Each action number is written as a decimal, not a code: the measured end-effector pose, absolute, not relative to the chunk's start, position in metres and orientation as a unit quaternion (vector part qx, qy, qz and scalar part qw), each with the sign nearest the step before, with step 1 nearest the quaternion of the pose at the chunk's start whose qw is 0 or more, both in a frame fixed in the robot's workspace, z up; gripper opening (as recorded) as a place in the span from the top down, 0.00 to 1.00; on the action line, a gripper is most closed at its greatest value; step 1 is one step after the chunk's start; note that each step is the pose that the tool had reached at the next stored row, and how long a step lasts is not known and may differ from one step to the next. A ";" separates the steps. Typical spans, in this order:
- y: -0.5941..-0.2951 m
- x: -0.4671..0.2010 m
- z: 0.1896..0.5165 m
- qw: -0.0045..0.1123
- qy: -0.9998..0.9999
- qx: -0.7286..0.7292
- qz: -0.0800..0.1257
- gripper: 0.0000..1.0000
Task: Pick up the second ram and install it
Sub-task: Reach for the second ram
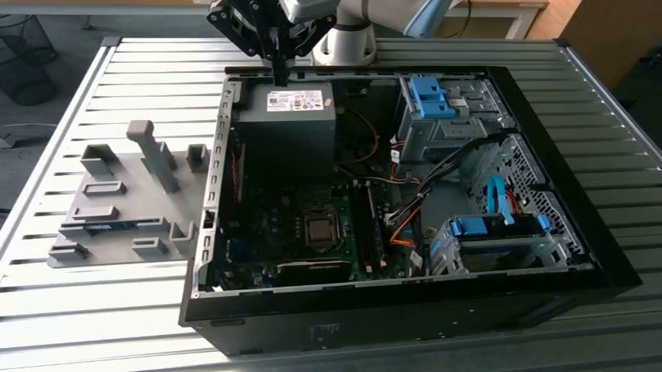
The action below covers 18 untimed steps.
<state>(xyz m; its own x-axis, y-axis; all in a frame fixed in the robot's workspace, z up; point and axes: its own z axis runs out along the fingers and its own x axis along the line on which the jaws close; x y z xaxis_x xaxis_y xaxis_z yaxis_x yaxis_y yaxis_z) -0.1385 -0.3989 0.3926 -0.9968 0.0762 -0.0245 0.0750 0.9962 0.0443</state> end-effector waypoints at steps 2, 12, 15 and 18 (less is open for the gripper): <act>-0.399 -0.139 0.393 0.013 0.999 0.038 0.022 0.89; -0.399 -0.143 0.392 0.013 0.999 0.038 0.022 0.89; -0.399 -0.144 0.392 0.013 0.999 0.038 0.022 0.89; -0.399 -0.146 0.392 0.013 0.999 0.038 0.022 0.89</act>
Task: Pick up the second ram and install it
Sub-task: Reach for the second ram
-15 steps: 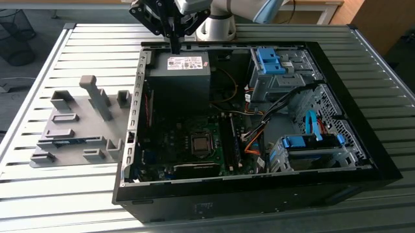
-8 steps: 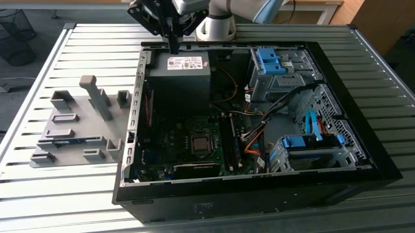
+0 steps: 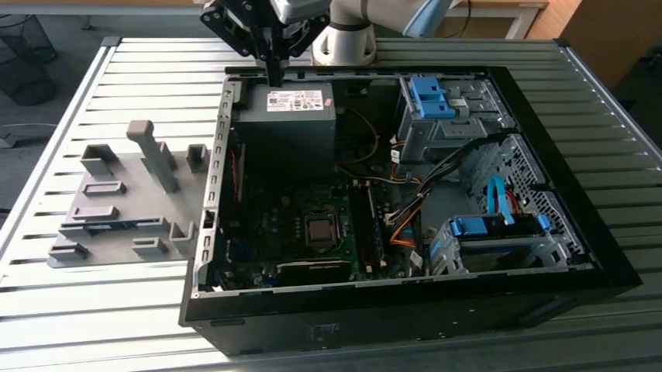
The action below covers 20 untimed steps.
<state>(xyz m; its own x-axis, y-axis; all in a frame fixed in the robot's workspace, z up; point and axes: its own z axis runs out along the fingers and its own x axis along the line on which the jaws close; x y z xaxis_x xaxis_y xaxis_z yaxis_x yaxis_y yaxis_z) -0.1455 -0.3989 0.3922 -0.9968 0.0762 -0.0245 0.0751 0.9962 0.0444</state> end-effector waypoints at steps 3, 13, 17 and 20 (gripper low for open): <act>-0.399 -0.147 0.392 0.013 0.999 0.038 0.022 0.89; -0.399 -0.150 0.392 0.013 0.999 0.038 0.022 0.89; -0.399 -0.152 0.392 0.013 0.999 0.038 0.022 0.89; -0.399 -0.153 0.392 0.013 0.999 0.038 0.022 0.89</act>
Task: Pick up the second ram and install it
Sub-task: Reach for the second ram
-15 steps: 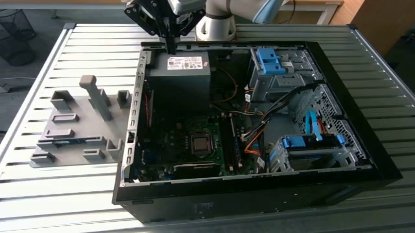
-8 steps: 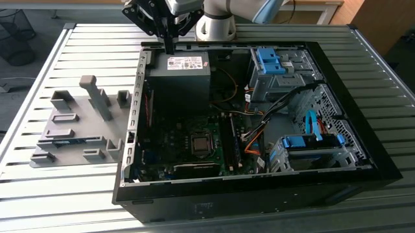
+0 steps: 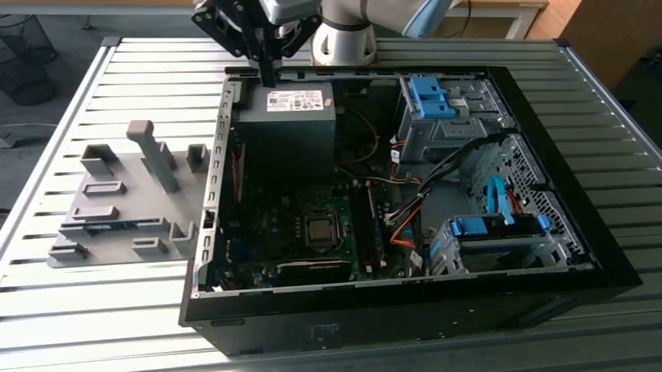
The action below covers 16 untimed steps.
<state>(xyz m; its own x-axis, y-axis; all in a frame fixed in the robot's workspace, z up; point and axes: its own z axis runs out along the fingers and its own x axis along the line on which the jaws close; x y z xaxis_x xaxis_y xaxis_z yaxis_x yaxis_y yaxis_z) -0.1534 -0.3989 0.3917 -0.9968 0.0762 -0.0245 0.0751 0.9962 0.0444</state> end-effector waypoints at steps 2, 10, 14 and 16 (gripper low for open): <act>-0.399 -0.154 0.392 0.013 0.999 0.038 0.022 0.89; -0.399 -0.158 0.392 0.013 0.999 0.038 0.022 0.89; -0.399 -0.159 0.392 0.013 0.999 0.038 0.022 0.89; -0.399 -0.160 0.392 0.013 0.999 0.038 0.022 0.89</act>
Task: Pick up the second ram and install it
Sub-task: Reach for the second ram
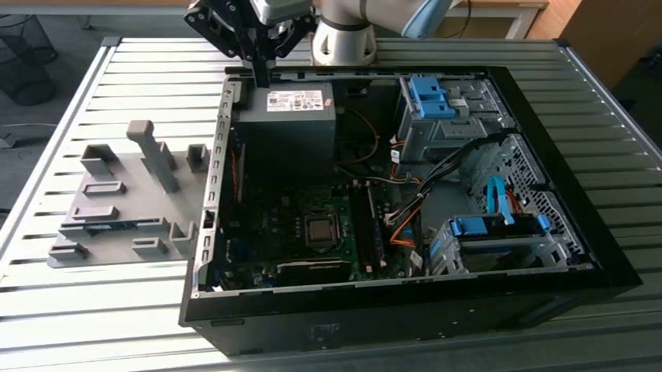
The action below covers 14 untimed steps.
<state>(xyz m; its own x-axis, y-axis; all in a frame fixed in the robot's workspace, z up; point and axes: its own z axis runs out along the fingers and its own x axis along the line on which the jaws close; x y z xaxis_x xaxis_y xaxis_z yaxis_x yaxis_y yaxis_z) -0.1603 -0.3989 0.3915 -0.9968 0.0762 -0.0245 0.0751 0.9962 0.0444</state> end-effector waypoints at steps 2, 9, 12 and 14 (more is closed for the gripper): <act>-0.399 -0.161 0.391 0.013 0.999 0.038 0.022 0.89; -0.399 -0.164 0.391 0.013 0.999 0.038 0.022 0.89; -0.399 -0.165 0.391 0.013 0.999 0.038 0.022 0.89; -0.399 -0.166 0.391 0.013 0.999 0.038 0.022 0.89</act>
<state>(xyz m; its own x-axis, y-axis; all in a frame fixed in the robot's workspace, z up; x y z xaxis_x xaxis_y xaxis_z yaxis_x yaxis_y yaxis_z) -0.1659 -0.3989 0.3912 -0.9968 0.0763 -0.0244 0.0751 0.9962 0.0443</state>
